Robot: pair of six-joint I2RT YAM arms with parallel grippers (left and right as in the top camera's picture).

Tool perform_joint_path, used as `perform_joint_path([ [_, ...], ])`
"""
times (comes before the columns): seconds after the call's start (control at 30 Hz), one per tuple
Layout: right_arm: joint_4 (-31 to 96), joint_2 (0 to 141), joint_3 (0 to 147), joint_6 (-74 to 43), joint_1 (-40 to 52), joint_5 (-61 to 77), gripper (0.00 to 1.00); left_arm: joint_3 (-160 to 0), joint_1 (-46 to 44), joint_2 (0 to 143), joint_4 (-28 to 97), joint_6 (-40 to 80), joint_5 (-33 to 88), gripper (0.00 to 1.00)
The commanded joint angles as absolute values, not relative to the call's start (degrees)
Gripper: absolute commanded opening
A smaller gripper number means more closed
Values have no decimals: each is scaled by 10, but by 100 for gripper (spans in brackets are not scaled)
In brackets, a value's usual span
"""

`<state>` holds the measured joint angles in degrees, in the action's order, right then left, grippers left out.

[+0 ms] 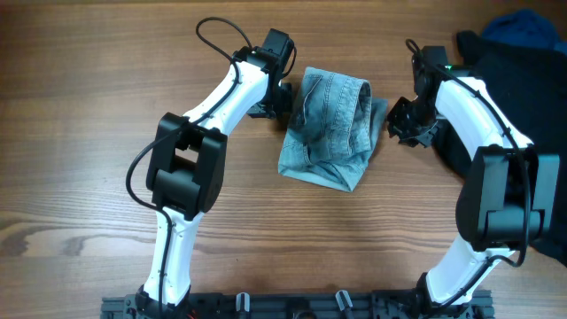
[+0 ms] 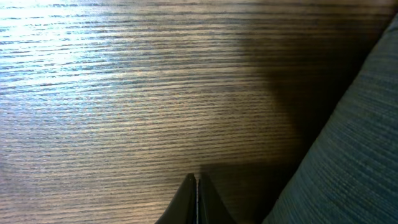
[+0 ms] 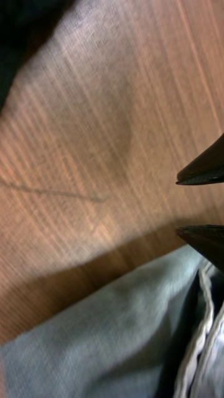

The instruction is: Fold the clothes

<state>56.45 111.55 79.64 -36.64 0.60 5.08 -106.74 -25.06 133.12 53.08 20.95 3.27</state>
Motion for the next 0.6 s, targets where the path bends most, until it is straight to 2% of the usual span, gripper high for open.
perform_joint_path([
  [0.0,558,1128,792,-392,8,65,22,-1076,-249,1338,532,219,25,4],
  [0.23,553,1151,792,-392,14,88,20,-1076,-247,1338,535,219,25,5],
  [0.33,551,1152,792,-392,23,87,15,-1076,-244,1338,538,219,25,6],
  [0.43,558,1152,792,-396,27,58,5,-1076,-237,1338,538,219,25,6],
  [0.57,569,1160,792,-396,27,36,4,-1076,-226,1338,545,219,25,4],
])
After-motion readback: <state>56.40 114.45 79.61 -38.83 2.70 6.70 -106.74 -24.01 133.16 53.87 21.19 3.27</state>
